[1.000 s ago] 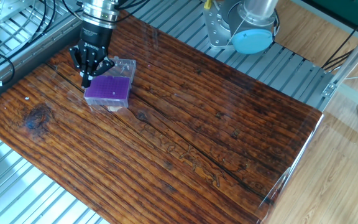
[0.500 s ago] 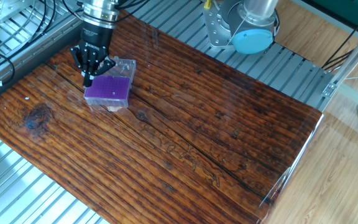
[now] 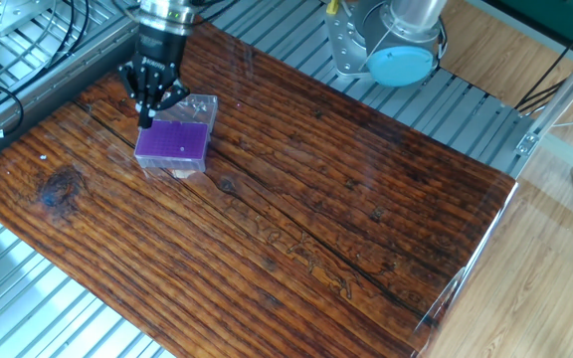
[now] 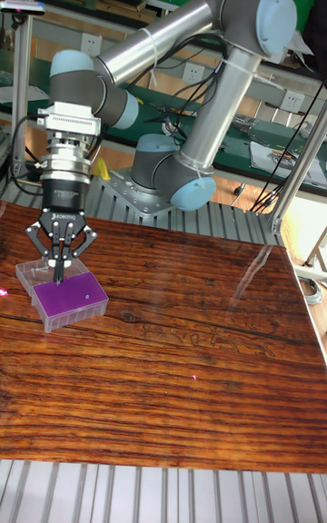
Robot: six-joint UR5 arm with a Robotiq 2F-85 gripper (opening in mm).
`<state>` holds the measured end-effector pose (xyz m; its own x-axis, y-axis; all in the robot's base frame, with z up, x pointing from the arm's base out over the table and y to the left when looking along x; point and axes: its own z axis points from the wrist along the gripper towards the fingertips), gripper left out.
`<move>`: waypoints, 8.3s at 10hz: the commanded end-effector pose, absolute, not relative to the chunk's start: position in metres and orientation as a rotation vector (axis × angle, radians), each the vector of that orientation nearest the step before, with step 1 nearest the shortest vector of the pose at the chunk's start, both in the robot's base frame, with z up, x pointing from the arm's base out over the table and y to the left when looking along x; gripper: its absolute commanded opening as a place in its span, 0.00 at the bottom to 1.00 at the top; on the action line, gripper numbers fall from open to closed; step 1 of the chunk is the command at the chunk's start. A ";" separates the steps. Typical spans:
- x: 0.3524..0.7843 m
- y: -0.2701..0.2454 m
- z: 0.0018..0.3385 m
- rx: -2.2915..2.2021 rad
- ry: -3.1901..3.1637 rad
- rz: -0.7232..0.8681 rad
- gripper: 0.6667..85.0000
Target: Insert a small pipette tip into the holder for small pipette tips
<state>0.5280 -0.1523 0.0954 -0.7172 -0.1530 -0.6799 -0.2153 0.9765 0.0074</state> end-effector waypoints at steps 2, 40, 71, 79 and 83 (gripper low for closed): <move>0.527 -0.148 0.110 -0.240 2.290 0.148 0.00; 0.562 -0.150 0.082 -0.412 2.132 0.267 0.00; 0.554 -0.141 0.092 -0.421 2.164 0.226 0.00; 0.526 -0.129 0.092 -0.638 2.125 0.211 0.00; 0.535 -0.140 0.098 -0.536 2.128 0.217 0.00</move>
